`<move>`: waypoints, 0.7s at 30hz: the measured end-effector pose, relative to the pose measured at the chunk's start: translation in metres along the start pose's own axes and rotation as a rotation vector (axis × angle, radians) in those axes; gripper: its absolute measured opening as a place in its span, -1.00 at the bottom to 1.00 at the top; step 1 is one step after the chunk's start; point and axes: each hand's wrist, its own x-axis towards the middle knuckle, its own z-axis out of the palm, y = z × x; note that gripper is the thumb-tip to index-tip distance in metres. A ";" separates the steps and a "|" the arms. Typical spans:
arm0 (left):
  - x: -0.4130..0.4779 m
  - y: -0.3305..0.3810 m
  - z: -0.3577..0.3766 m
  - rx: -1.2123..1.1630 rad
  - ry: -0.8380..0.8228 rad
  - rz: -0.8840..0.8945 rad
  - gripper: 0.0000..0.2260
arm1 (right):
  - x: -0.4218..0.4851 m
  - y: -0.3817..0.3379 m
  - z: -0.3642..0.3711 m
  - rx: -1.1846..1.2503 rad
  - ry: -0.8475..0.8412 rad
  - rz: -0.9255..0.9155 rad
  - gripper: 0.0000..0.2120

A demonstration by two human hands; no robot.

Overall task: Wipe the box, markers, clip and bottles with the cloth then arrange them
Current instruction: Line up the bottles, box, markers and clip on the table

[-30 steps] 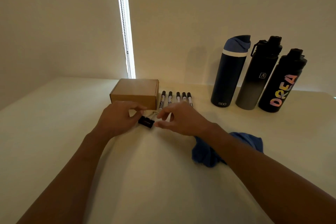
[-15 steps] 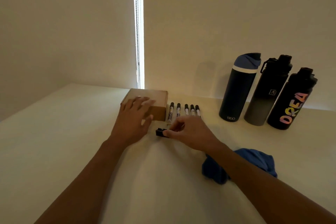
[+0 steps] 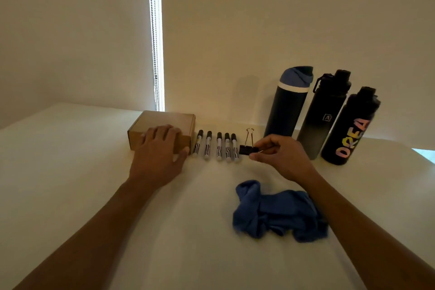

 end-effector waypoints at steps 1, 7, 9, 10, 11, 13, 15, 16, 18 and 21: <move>0.000 0.003 0.001 0.009 0.001 -0.004 -0.50 | 0.003 0.006 0.000 -0.008 0.036 0.008 -0.68; -0.002 0.008 -0.002 0.007 0.041 0.003 -0.51 | 0.022 0.039 0.016 -0.107 0.115 -0.017 -0.72; -0.002 0.009 -0.001 0.009 0.031 -0.001 -0.50 | 0.028 0.046 0.022 -0.151 0.111 -0.044 -0.74; -0.002 0.009 -0.001 0.014 0.029 0.001 -0.50 | 0.030 0.047 0.024 -0.161 0.115 -0.053 -0.75; -0.003 0.009 -0.001 0.021 0.029 0.000 -0.49 | 0.032 0.048 0.025 -0.174 0.119 -0.061 -0.77; -0.003 0.010 -0.002 0.036 0.035 -0.007 -0.49 | 0.036 0.048 0.026 -0.217 0.135 -0.069 -0.81; -0.004 0.011 -0.002 0.049 0.049 0.000 -0.49 | 0.039 0.048 0.026 -0.259 0.162 -0.072 -0.83; -0.004 0.012 -0.001 0.050 0.057 0.007 -0.49 | 0.041 0.048 0.026 -0.278 0.172 -0.073 -0.84; -0.005 0.011 -0.001 0.049 0.064 0.016 -0.50 | 0.045 0.049 0.028 -0.317 0.179 -0.077 -0.84; -0.005 0.011 -0.002 0.050 0.065 0.020 -0.50 | 0.049 0.047 0.032 -0.406 0.168 -0.076 -0.81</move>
